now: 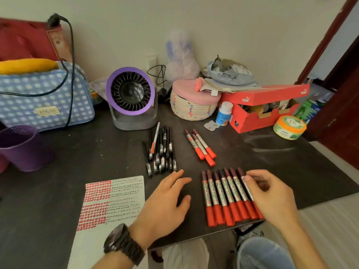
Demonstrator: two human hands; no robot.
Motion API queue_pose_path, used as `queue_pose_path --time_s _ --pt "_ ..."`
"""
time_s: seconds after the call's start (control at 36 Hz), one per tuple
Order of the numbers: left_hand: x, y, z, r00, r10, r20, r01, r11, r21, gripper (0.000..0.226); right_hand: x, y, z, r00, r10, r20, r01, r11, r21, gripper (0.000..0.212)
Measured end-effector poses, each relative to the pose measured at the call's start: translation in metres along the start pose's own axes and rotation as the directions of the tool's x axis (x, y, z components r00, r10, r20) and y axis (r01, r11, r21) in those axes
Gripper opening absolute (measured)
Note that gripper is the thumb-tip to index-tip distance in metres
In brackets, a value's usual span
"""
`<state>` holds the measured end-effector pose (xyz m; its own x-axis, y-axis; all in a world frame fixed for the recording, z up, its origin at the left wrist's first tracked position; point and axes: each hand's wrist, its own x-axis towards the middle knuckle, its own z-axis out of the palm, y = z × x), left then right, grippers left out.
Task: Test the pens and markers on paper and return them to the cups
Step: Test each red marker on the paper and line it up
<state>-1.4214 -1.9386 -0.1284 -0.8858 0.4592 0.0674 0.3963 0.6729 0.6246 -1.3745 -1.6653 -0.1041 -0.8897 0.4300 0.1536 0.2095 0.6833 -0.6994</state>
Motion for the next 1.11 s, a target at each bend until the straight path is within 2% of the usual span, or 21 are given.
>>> queue_pose_path --time_s 0.11,0.25,0.36,0.47,0.67,0.86,1.03,1.11 --pt "-0.021 -0.029 -0.041 0.993 -0.023 -0.118 0.028 0.999 0.04 0.042 0.011 -0.02 0.016 0.996 -0.064 0.054 0.064 0.998 -0.001 0.009" --pt "-0.057 -0.08 -0.089 0.957 -0.134 -0.256 0.169 0.978 0.122 0.035 0.035 -0.045 0.048 0.984 -0.113 0.136 0.125 0.989 -0.084 0.012" --pt "-0.086 -0.116 -0.112 0.924 -0.251 -0.288 0.3 0.943 0.143 0.037 0.056 -0.064 0.074 0.975 -0.146 0.17 0.179 0.964 -0.197 0.01" --pt "-0.108 -0.14 -0.115 0.91 -0.306 -0.281 0.357 0.922 0.15 0.04 0.073 -0.083 0.094 0.972 -0.119 0.204 0.185 0.921 -0.343 0.02" --pt "-0.122 -0.157 -0.107 0.921 -0.249 -0.3 0.312 0.932 0.182 0.038 0.08 -0.105 0.115 0.979 -0.042 0.197 0.147 0.82 -0.553 0.034" --pt "-0.121 -0.159 -0.107 0.927 -0.238 -0.29 0.301 0.933 0.199 0.041 0.077 -0.114 0.132 0.985 0.02 0.174 0.099 0.756 -0.647 0.032" --pt "-0.123 -0.158 -0.108 0.924 -0.24 -0.298 0.301 0.936 0.183 0.04 0.077 -0.116 0.136 0.996 -0.001 0.088 0.058 0.763 -0.644 0.038" --pt "-0.123 -0.158 -0.107 0.921 -0.244 -0.302 0.305 0.936 0.175 0.04 0.081 -0.116 0.136 0.995 0.025 0.096 0.047 0.734 -0.677 0.042"
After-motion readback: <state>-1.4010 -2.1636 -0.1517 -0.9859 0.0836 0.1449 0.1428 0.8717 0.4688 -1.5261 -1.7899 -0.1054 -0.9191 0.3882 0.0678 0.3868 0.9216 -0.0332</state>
